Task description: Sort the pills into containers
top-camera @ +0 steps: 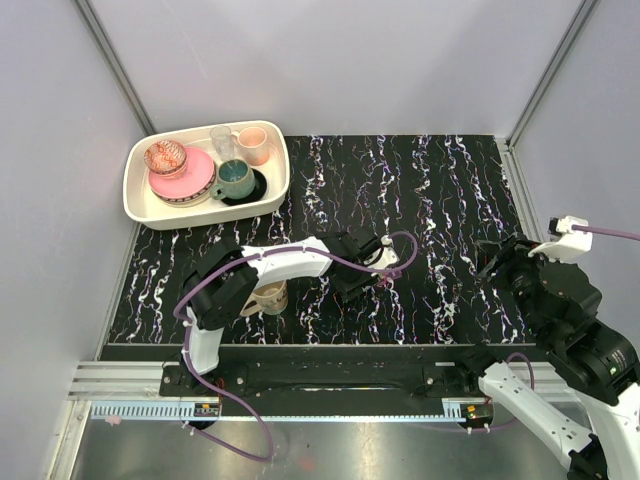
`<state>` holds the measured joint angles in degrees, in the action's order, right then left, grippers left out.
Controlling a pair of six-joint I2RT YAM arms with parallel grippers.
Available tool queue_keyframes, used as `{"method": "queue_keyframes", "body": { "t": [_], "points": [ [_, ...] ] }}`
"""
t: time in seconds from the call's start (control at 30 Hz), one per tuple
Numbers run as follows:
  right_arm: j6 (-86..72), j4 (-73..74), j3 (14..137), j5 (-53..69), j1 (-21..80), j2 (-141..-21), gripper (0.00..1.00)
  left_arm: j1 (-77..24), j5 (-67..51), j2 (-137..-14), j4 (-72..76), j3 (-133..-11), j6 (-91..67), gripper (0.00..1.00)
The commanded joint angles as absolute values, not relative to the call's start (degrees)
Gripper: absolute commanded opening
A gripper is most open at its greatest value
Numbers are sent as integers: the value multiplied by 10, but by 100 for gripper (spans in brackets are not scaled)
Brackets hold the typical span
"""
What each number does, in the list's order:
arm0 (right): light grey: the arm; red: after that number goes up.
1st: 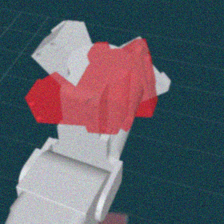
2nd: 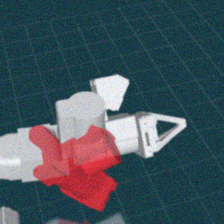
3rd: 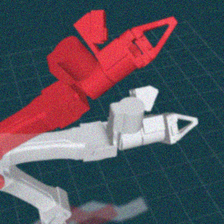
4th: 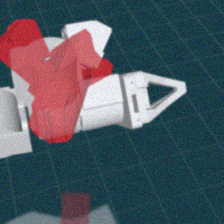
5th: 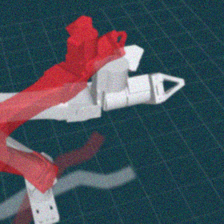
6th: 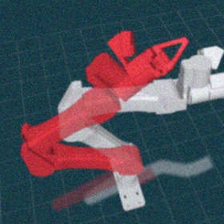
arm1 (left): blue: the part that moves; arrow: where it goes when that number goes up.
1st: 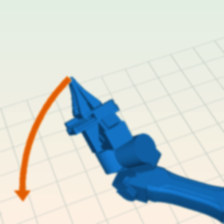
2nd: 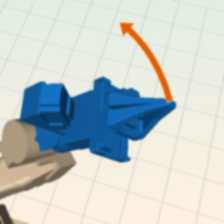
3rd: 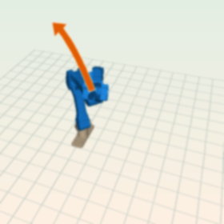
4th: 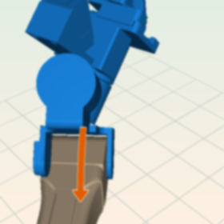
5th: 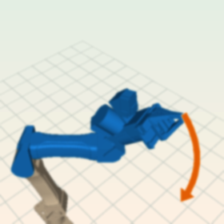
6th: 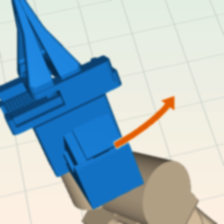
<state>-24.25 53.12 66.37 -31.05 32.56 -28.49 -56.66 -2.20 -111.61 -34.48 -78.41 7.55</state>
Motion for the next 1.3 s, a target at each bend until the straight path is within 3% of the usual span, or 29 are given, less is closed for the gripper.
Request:
{"method": "queue_keyframes", "body": {
  "t": [0.0,1.27],
  "points": [
    [-244,523,672,-333,323,-278,0,-564,-20,-1115,-345,-816,82,0],
    [-244,529,666,-328,324,-267,0,-563,-25,-1158,-443,-889,113,0]
  ]
}}
